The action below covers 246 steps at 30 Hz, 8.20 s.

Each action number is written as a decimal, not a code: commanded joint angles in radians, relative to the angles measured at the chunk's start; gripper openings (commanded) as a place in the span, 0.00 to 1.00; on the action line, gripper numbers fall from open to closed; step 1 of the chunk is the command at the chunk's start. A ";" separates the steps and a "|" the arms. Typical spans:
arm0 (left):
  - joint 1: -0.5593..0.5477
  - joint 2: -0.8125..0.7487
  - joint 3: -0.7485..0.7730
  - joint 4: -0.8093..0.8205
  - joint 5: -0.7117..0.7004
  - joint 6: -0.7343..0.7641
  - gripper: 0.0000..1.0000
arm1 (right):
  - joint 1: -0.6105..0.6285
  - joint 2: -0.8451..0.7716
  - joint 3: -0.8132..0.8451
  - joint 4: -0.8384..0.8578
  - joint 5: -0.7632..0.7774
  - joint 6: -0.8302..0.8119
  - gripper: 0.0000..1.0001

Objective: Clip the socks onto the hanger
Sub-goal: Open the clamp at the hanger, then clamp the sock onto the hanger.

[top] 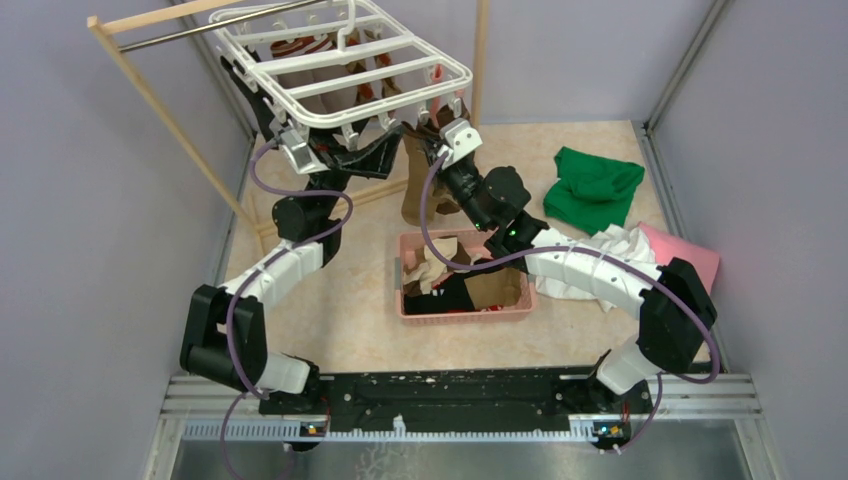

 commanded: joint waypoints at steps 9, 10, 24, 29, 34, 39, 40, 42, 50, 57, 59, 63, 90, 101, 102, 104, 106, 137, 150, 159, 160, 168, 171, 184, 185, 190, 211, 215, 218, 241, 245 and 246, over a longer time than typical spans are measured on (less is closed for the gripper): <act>-0.012 0.025 0.058 0.311 -0.001 -0.030 0.82 | -0.007 0.000 0.034 0.035 -0.006 0.015 0.00; -0.012 0.026 0.058 0.312 -0.002 -0.030 0.82 | -0.007 -0.001 0.033 0.035 -0.005 0.015 0.00; -0.012 0.020 0.057 0.314 -0.005 -0.029 0.77 | -0.007 0.002 0.034 0.037 -0.006 0.016 0.00; -0.012 0.018 0.056 0.313 -0.012 -0.029 0.76 | -0.008 0.001 0.033 0.038 -0.006 0.016 0.00; -0.012 0.012 0.048 0.312 -0.022 -0.022 0.77 | -0.007 0.002 0.033 0.037 -0.006 0.016 0.00; -0.012 0.003 0.040 0.312 -0.029 -0.014 0.77 | -0.007 0.001 0.033 0.037 -0.006 0.016 0.00; -0.011 0.002 0.039 0.313 -0.030 -0.012 0.77 | -0.007 0.001 0.033 0.037 -0.006 0.016 0.00; -0.012 0.000 0.037 0.312 -0.031 -0.012 0.76 | -0.007 0.002 0.032 0.037 -0.004 0.016 0.00; -0.011 0.000 0.040 0.313 -0.030 -0.012 0.71 | -0.007 -0.001 0.032 0.037 -0.005 0.018 0.00; -0.012 -0.001 0.041 0.313 -0.025 -0.014 0.64 | -0.007 -0.002 0.032 0.036 -0.004 0.018 0.00; -0.012 -0.003 0.040 0.314 -0.025 -0.014 0.61 | -0.007 -0.001 0.030 0.036 -0.005 0.018 0.00; -0.012 -0.006 0.038 0.314 -0.031 -0.018 0.52 | -0.007 -0.004 0.028 0.037 -0.004 0.018 0.00; -0.012 -0.022 0.035 0.313 -0.075 -0.076 0.25 | -0.013 -0.077 -0.022 0.062 -0.089 0.064 0.00; -0.012 -0.030 0.023 0.313 -0.107 -0.117 0.24 | -0.014 -0.103 -0.015 0.039 -0.176 0.087 0.00; -0.012 -0.030 0.022 0.313 -0.111 -0.120 0.24 | -0.014 -0.102 -0.013 0.039 -0.184 0.090 0.00; -0.012 -0.032 0.020 0.312 -0.120 -0.130 0.24 | -0.013 -0.106 -0.014 0.034 -0.207 0.097 0.00; -0.012 -0.032 0.019 0.313 -0.130 -0.142 0.24 | -0.014 -0.116 -0.022 0.037 -0.235 0.097 0.00; -0.011 -0.037 0.043 0.289 -0.149 -0.250 0.23 | -0.018 -0.126 0.042 0.035 -0.354 0.303 0.00; -0.012 -0.015 0.054 0.302 -0.151 -0.259 0.23 | -0.017 -0.146 0.024 0.071 -0.371 0.266 0.00; -0.011 -0.012 0.052 0.311 -0.155 -0.261 0.23 | -0.017 -0.161 0.014 0.080 -0.400 0.254 0.00; -0.011 -0.011 0.052 0.313 -0.154 -0.262 0.23 | -0.018 -0.165 0.008 0.083 -0.407 0.254 0.00; -0.010 -0.005 0.058 0.313 -0.154 -0.263 0.23 | -0.016 -0.184 -0.023 0.080 -0.430 0.198 0.00; -0.011 -0.004 0.063 0.313 -0.152 -0.265 0.23 | -0.016 -0.184 -0.027 0.067 -0.434 0.187 0.00; -0.011 -0.008 0.063 0.314 -0.148 -0.277 0.23 | -0.015 -0.166 -0.029 0.012 -0.485 0.117 0.00; -0.011 -0.008 0.063 0.314 -0.149 -0.279 0.23 | -0.014 -0.167 -0.031 0.003 -0.494 0.099 0.00; -0.010 -0.006 0.063 0.313 -0.148 -0.289 0.23 | -0.008 -0.169 -0.045 0.010 -0.504 0.025 0.00; 0.000 -0.019 0.060 0.312 -0.114 -0.337 0.22 | -0.103 -0.041 0.114 0.010 -0.776 0.130 0.00; 0.002 -0.019 0.060 0.313 -0.111 -0.341 0.22 | -0.106 -0.017 0.160 -0.014 -0.798 0.142 0.00; 0.002 -0.018 0.061 0.312 -0.111 -0.345 0.22 | -0.107 0.004 0.191 -0.040 -0.802 0.158 0.00; 0.004 -0.025 0.054 0.313 -0.107 -0.355 0.21 | -0.138 0.080 0.301 -0.108 -0.753 0.345 0.00; 0.005 -0.025 0.055 0.312 -0.107 -0.353 0.21 | -0.144 0.083 0.310 -0.100 -0.750 0.374 0.00; 0.005 -0.024 0.056 0.313 -0.105 -0.353 0.21 | -0.147 0.084 0.310 -0.096 -0.752 0.383 0.00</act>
